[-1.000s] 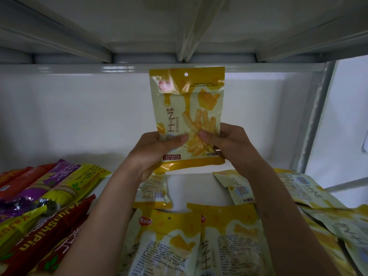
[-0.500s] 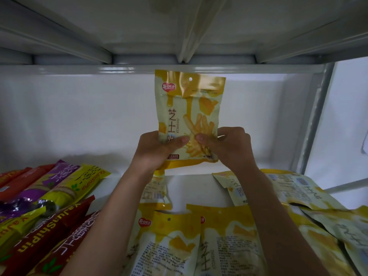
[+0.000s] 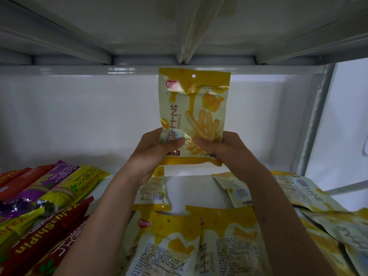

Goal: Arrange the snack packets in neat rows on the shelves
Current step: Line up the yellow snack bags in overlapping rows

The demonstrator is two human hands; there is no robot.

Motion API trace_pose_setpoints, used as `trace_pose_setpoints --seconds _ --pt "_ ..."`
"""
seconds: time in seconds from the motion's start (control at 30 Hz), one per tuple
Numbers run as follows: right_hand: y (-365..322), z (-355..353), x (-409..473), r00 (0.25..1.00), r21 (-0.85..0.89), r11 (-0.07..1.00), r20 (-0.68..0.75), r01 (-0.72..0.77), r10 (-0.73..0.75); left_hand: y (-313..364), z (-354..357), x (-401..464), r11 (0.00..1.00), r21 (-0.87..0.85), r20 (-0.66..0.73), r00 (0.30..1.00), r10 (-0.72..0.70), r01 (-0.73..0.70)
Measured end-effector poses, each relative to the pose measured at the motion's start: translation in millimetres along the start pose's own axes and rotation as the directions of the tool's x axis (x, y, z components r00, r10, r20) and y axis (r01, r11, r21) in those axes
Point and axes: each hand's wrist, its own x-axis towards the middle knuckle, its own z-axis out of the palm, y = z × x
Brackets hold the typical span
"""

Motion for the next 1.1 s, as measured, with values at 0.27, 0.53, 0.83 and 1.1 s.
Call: trace_pose_setpoints --seconds 0.27,0.53,0.83,1.1 --pt "-6.1 3.6 -1.3 0.998 0.195 0.979 0.028 0.056 -0.063 5.7 0.9 -5.2 0.982 -0.015 0.071 0.980 -0.187 0.188" --pt "1.1 2.4 1.6 0.999 0.242 0.970 0.035 0.024 -0.034 0.9 -1.6 -0.5 0.990 0.030 -0.001 0.990 -0.138 0.138" --pt "4.5 3.2 5.3 1.000 0.265 0.964 -0.008 -0.001 0.003 -5.2 -0.4 2.5 0.992 -0.008 0.008 0.993 -0.122 0.122" --pt "12.2 7.2 8.2 0.999 0.221 0.975 0.029 0.008 -0.015 -6.3 -0.9 5.6 0.990 0.117 -0.023 0.997 -0.076 0.079"
